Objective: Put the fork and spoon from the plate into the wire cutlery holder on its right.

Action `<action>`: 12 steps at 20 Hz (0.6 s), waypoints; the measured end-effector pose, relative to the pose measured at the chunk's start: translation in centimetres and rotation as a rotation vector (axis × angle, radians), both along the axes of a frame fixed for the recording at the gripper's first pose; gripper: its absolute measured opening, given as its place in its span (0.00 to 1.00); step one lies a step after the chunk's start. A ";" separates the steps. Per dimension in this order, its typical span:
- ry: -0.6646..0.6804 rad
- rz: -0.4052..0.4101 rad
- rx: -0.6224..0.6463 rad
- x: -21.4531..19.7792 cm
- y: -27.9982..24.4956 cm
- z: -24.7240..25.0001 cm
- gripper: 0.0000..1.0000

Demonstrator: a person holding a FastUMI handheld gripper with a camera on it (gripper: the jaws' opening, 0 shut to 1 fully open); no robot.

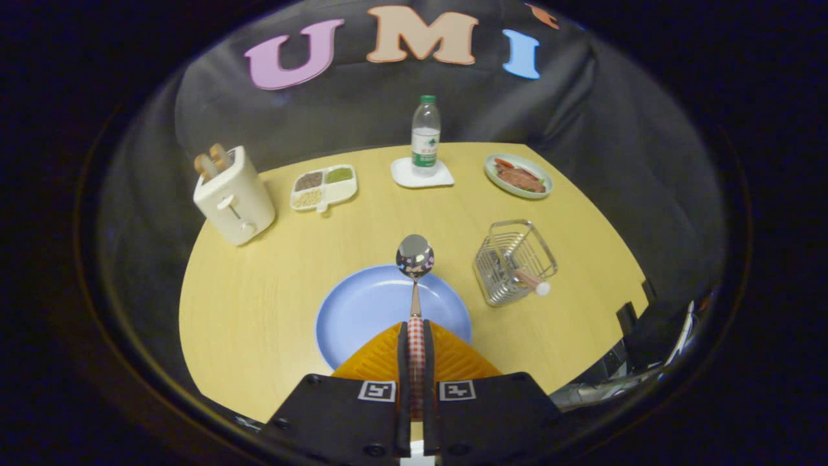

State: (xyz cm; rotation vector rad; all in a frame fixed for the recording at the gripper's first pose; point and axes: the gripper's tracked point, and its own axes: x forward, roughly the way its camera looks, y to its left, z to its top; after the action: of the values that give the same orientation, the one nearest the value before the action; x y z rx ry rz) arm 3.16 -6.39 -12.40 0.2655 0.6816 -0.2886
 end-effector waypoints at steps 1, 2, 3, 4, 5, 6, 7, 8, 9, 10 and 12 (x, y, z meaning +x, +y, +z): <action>0.024 -0.045 0.016 0.1 -0.9 0.7 0.10; 0.052 -0.090 0.030 0.2 -1.8 1.2 0.10; 0.078 -0.130 0.042 0.5 -2.7 1.7 0.10; 0.109 -0.168 0.055 0.6 -3.5 2.0 0.10; 0.138 -0.200 0.072 0.7 -4.2 2.3 0.10; 0.168 -0.229 0.094 0.9 -4.9 2.3 0.10; 0.195 -0.260 0.117 1.0 -5.6 2.3 0.11; 0.223 -0.291 0.143 1.2 -6.2 2.2 0.10; 0.261 -0.317 0.170 1.3 -6.7 1.8 0.10; 0.304 -0.325 0.189 1.4 -7.2 1.5 0.10; 0.408 -0.335 0.207 1.2 -8.0 0.8 0.10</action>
State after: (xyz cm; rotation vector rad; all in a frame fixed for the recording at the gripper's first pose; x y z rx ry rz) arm 4.34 -14.42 -11.56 0.5286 1.0736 -0.6036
